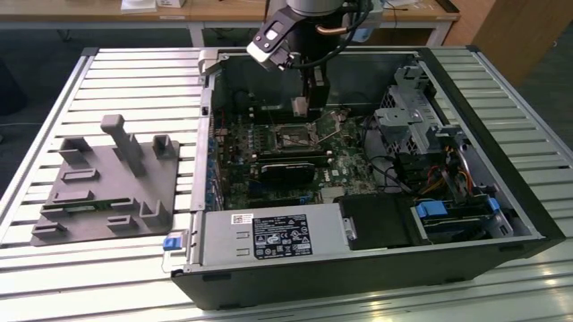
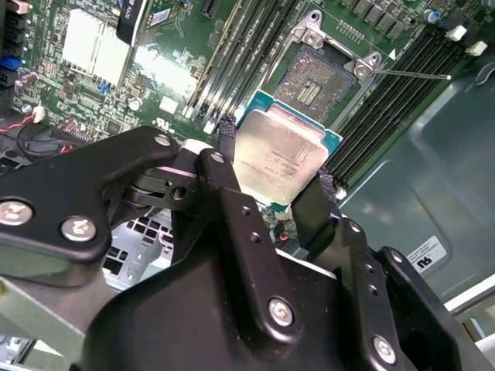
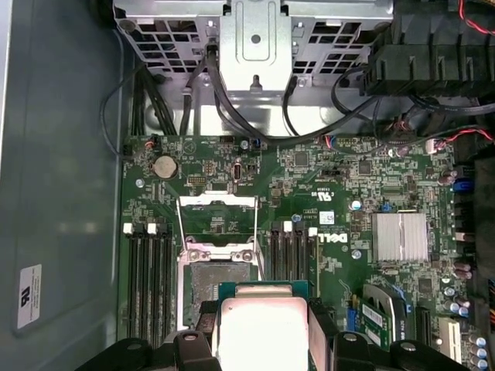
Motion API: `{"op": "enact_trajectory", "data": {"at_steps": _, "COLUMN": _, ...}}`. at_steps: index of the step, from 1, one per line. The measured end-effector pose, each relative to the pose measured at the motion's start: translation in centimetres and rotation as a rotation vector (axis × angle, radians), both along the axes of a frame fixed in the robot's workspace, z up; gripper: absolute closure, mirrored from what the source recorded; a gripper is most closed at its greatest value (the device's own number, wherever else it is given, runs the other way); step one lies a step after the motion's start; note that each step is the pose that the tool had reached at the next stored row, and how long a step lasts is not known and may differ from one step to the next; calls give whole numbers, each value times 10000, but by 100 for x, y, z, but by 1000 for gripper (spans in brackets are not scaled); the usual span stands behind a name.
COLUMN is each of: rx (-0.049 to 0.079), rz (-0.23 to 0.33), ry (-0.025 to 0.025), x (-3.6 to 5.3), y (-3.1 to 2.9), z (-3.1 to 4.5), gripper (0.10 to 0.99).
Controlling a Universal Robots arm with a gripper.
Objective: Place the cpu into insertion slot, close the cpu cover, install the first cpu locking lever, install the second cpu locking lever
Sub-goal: 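Place the cpu into insertion slot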
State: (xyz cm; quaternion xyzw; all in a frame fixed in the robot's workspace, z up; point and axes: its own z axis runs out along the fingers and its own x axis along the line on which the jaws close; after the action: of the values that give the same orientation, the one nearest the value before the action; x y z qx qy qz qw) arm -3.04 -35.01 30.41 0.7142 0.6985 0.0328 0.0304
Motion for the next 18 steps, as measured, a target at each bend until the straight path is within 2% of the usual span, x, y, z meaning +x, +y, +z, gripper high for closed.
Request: {"op": "enact_trajectory", "data": {"at_steps": 18, "rx": 100, "rz": 0, "ry": 6, "x": 0, "y": 0, "z": -151, "gripper": 545}}
